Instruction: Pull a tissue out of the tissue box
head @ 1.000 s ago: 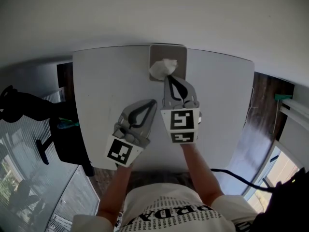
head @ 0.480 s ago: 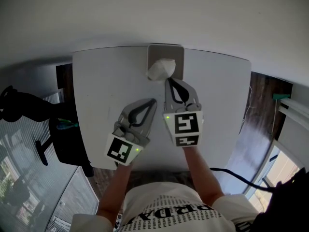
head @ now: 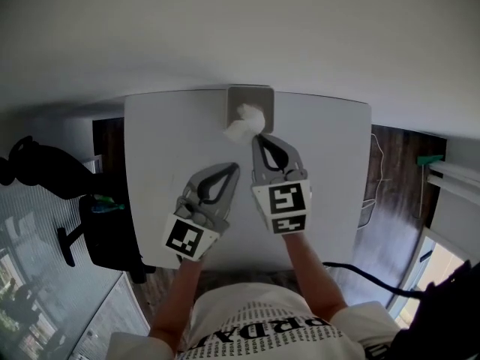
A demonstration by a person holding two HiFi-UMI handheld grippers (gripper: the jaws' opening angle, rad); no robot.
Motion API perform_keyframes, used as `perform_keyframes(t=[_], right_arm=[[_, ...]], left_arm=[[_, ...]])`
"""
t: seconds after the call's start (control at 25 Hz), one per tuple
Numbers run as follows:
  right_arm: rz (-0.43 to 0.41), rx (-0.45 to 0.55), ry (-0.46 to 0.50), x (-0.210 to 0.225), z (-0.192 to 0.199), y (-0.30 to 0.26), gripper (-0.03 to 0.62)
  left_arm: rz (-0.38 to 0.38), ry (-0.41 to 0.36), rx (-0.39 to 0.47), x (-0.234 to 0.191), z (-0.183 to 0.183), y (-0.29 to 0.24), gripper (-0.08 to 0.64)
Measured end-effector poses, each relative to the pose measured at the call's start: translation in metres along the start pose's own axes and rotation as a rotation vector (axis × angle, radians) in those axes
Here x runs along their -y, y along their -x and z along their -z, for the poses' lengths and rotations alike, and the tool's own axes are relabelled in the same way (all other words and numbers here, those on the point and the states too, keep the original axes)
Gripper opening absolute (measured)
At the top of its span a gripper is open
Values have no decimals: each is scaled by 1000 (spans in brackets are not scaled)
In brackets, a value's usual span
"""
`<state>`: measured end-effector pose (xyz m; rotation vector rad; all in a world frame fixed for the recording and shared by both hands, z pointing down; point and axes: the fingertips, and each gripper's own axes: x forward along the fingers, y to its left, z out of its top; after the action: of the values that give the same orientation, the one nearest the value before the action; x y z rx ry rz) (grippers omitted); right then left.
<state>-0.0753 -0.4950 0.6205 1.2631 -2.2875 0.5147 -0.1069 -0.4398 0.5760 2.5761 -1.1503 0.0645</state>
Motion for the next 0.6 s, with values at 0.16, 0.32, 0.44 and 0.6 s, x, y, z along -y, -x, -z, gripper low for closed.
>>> perform_keyframes(t=[0.16, 0.32, 0.44, 0.6], right_arm=[[-12, 34, 9, -9, -17, 31, 9], [-16, 62, 27, -24, -27, 69, 8], [-19, 88, 39, -34, -34, 96, 8], [-30, 136, 42, -45, -48, 132, 9]], left_arm=[[0, -26, 28, 16, -20, 16, -8], [8, -39, 44, 40, -36, 37, -8], [30, -63, 17, 59, -39, 52, -8], [46, -74, 32, 86, -54, 66, -8]])
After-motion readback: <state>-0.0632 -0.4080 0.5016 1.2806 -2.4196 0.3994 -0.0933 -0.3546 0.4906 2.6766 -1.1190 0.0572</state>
